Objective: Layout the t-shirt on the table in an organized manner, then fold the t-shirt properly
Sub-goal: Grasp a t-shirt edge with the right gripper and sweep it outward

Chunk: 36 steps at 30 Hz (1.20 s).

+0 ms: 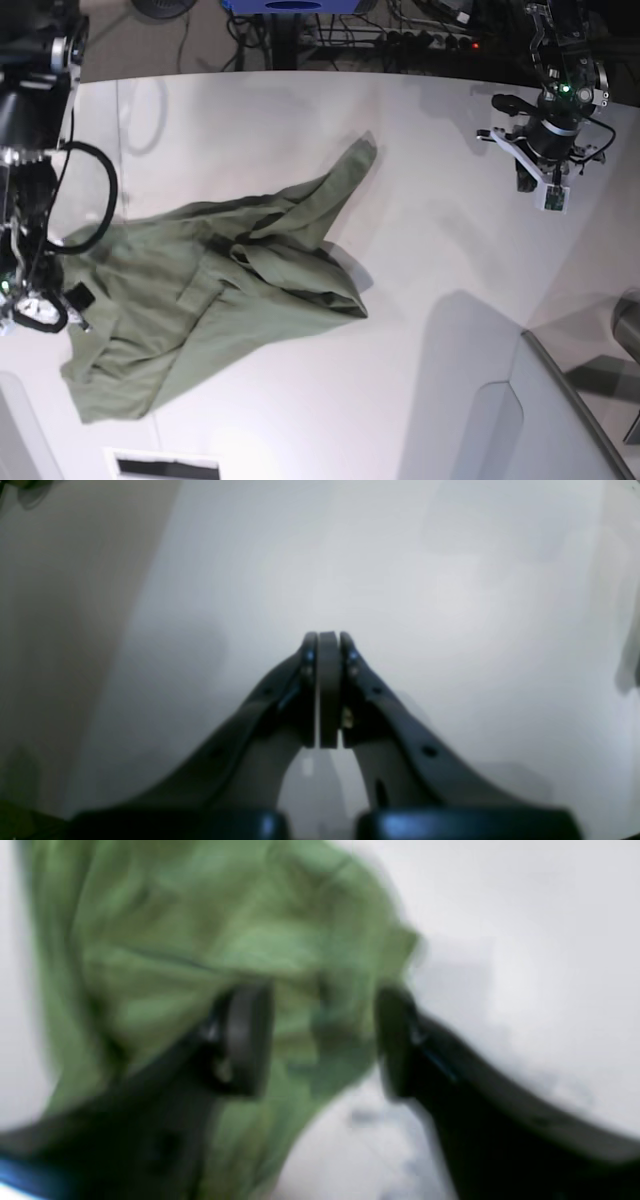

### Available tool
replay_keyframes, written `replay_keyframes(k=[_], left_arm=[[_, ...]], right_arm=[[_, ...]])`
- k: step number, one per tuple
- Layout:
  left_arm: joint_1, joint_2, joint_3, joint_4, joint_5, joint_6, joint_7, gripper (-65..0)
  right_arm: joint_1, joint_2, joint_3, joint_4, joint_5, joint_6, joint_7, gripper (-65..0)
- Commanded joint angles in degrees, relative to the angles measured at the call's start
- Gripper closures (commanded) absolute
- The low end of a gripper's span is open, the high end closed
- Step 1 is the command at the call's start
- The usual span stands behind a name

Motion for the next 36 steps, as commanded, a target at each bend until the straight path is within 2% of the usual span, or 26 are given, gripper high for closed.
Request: replay_keyframes(k=[1,4,6,7,10,13,18,26,33,35,36], left_arm=[[-0.1,-0.6,-0.3,0.9,-0.3,0.1,-1.0,0.0],[-0.1,-0.6,-0.2,0.9,-0.3,0.1,-1.0,0.0],[-0.2,-0.4,-0.2,1.1,-0.3,0.1,-1.1,0.0],[-0.2,-0.4,-0.2,1.1,-0.4,0.1,-1.1,0.0],[-0.1,-0.5,-0.3,1.3,-3.8,0.1,-1.1,0.0],[0.3,-0.9,-0.7,1.0,-7.0,0.1,-1.1,0.0],[0.4,-0.9,-0.7,1.0,-7.3,0.1,-1.1,0.0],[-0.1,-0.6,-0.1,1.2,-7.6,0.1,-1.1,0.0],[-0.1,-0.7,-0.1,1.2,-7.3,0.1,-1.1,0.0],[0.0,-0.8,-0.3,1.2,-7.3,0.1,-1.1,0.0],[0.0,-0.8,-0.4,1.2,-7.3,0.1,-1.1,0.0]], right_arm=[[-0.2,-0.4,-2.0,5.5,0.4,2.2,-0.9,-39.9],[-3.1,-2.3,-10.6,12.2,0.5,11.4,-3.5,-38.7],[-3.1,-4.5,-14.9,11.4,0.5,15.3,-3.7,-38.4],[-3.1,-5.8,-15.6,9.8,0.5,16.1,-3.7,-38.4],[-2.9,-8.8,-15.6,4.9,0.4,16.3,-3.2,-38.3],[-3.2,-9.3,-16.1,2.5,0.4,16.3,-1.7,-38.3],[-3.2,-9.2,-18.3,-0.6,0.4,16.3,1.2,-38.3],[-2.7,-10.2,-18.3,-3.0,0.5,16.4,4.9,-38.3],[1.1,-10.4,-18.3,-8.2,0.5,16.5,5.5,-38.1],[2.0,-10.5,-18.3,-8.5,0.5,16.5,5.5,-33.0],[2.3,-10.5,-18.2,-8.5,0.5,16.5,5.5,-26.0]])
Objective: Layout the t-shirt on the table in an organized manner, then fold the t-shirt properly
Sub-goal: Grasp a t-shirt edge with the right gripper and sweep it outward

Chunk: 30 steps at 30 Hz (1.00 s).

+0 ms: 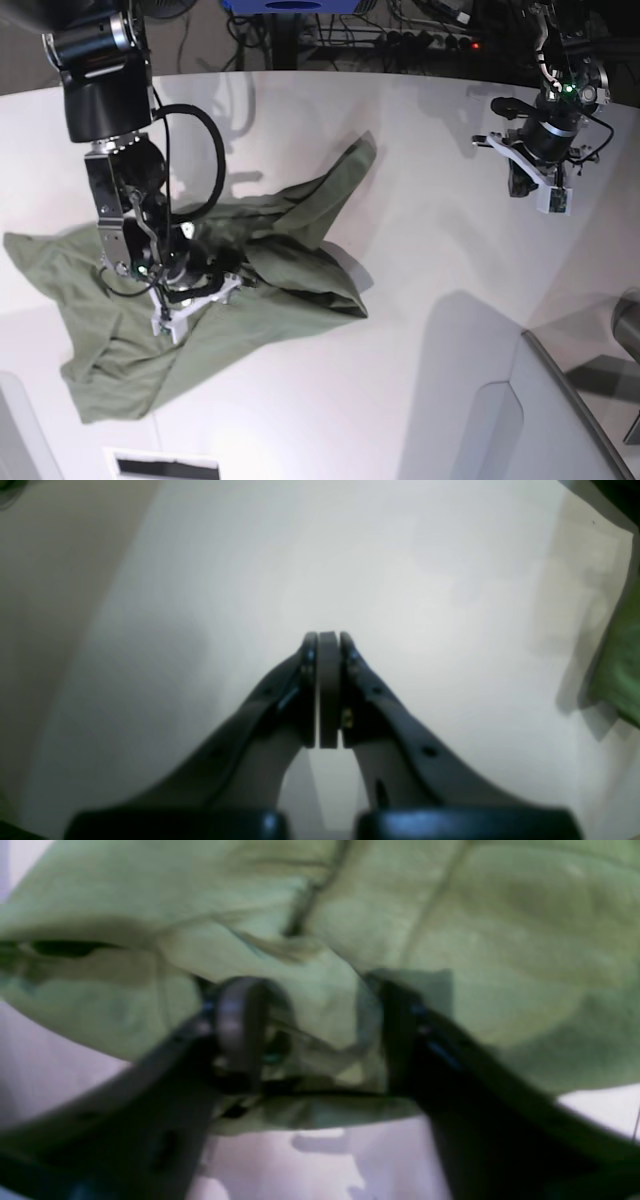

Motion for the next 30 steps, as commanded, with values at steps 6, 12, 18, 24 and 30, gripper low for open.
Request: replay_keyframes(k=[6,12,18,24,30], left_arm=[[0.0,-0.7,-0.5,0.8,-0.3,0.0,-1.1,0.0],[0.0,-0.7,-0.5,0.8,-0.3,0.0,-1.1,0.0],[0.1,-0.8,-0.5,1.1,-0.2,0.0,-1.1,0.0],[0.4,-0.9,-0.6,1.1,-0.2,0.0,-1.1,0.0],[0.4,-0.9,-0.6,1.1,-0.2,0.0,-1.0,0.0]], right_arm=[[2.1,0.0,0.3,1.0,0.5,0.0,0.5,-2.4],[5.3,-2.3,0.0,1.2,0.5,0.2,0.4,0.0],[15.4,-7.5,-2.3,-1.1,0.2,0.3,0.9,0.0],[27.1,-8.2,-18.7,-13.4,0.4,0.3,11.6,0.0],[33.4,-9.3,-31.8,-24.8,0.5,0.4,27.3,0.0]])
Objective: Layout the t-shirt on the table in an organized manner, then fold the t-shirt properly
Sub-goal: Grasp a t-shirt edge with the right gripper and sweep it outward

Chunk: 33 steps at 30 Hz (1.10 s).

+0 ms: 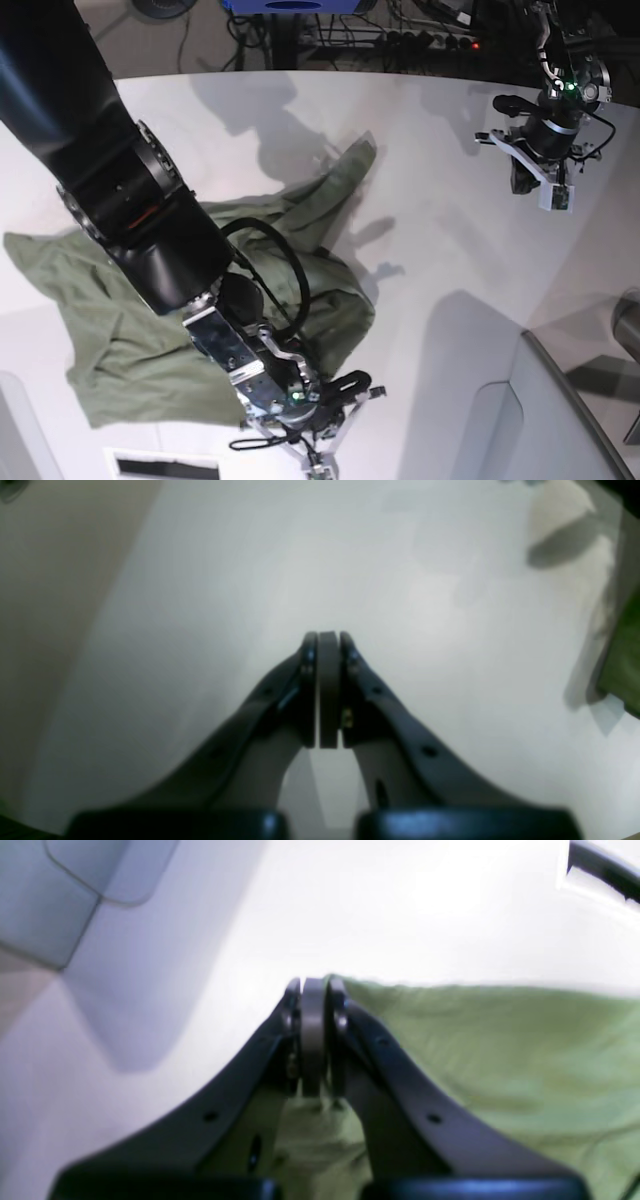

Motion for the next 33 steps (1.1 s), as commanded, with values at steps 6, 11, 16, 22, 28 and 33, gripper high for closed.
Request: replay_keyframes(k=[6,11,16,22,28,33], left_arm=[[-0.2,-0.6,0.0,1.1,-0.1,0.0,-1.0,0.0],[-0.5,-0.6,0.2,1.1,-0.1,0.0,-0.9,0.0],[-0.5,-0.6,0.2,1.0,-0.1,0.0,-0.9,0.0],[-0.6,-0.6,0.2,1.1,-0.1,0.0,-0.9,0.0],[-0.5,-0.6,0.0,0.9,-0.1,0.0,-1.0,0.0],[-0.6,-2.1,0.3,1.1,-0.1,-1.1,-1.1,0.0]], right_arm=[[2.9,-1.2,-10.2,3.5,-0.1,4.2,8.2,0.0],[1.3,-1.3,-19.3,12.1,-0.1,9.7,8.3,-1.2],[-0.3,-1.3,-19.9,18.7,-0.1,9.7,8.2,-32.4],[-2.7,0.5,-12.8,25.6,-0.1,9.7,-7.0,-65.0],[-17.7,6.9,9.3,40.0,-0.5,9.6,-20.3,-62.1],[-26.8,11.3,13.5,40.9,-0.6,9.6,-23.8,-45.2]])
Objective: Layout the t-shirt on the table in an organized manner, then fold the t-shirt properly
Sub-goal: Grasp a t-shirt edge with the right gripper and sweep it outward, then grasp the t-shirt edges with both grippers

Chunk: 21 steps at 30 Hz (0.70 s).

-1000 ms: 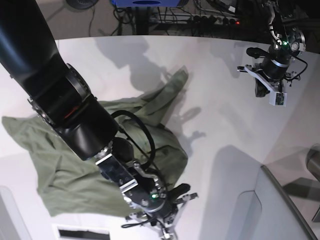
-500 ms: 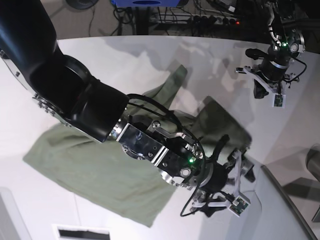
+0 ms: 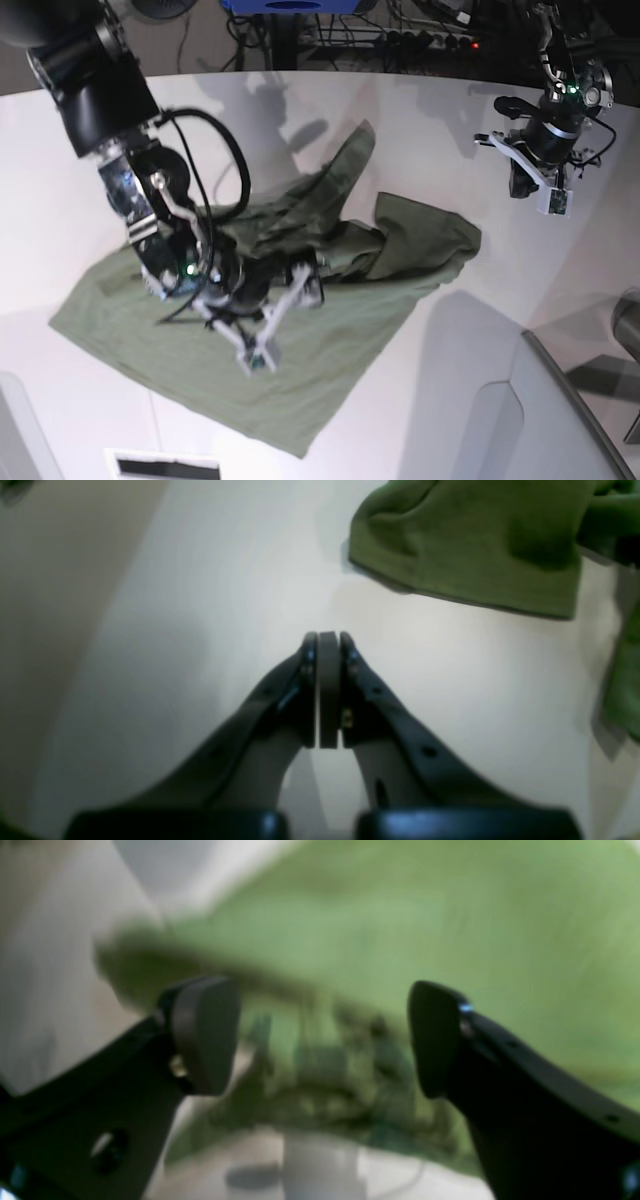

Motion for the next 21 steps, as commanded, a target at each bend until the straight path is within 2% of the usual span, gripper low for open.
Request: replay_keyframes(k=[1,3,4,6,8,10,12,15,21], left_arm=[[-0.2,-0.9,-0.3,1.1,-0.1,-0.2,-1.2,0.0],[-1.3,-1.7,-0.2,1.1,-0.1,-1.0,-1.2,0.0],[-1.9,-2.0,0.4,0.9,-0.1,-1.5,-1.2,0.0],[-2.1,-4.0,2.2,0.8,-0.1,-1.9,-1.3,0.0],[-2.1,-5.9,5.5,0.8,-0.1,-2.2,-1.8,0.0],[-1.9,-6.9,8.1,0.8,-0.1,-2.2,-4.5,0.0],[-1.6,-6.9,9.4,0.8,-0.1,-2.1,-6.9,0.0],[-1.8,-6.7,9.5,0.6,-0.1,-2.1,-7.4,0.0],[-2.2,-6.9,9.3,-3.0,-0.1,-2.1,-7.6,0.0]], right_arm=[[1.1,0.1,0.2,1.1,0.5,0.3,2.1,-44.0],[-0.3,1.1,0.3,0.8,-0.2,-0.1,2.1,-45.5],[-0.8,1.6,0.3,0.9,-1.9,-1.4,2.1,-47.0],[-1.6,1.6,0.3,0.9,-6.3,-3.3,1.8,-50.4],[-2.6,1.3,0.3,0.9,-11.9,-3.7,2.0,-54.8],[-3.0,1.2,0.3,0.6,-16.4,-3.5,2.0,-56.3],[-2.7,1.2,0.3,-1.1,-17.0,-1.8,2.1,-56.0],[-2.4,1.1,0.3,-3.3,-17.0,1.5,2.1,-52.7],[-2.1,-1.6,0.3,-4.8,-17.1,1.6,2.2,-51.9]])
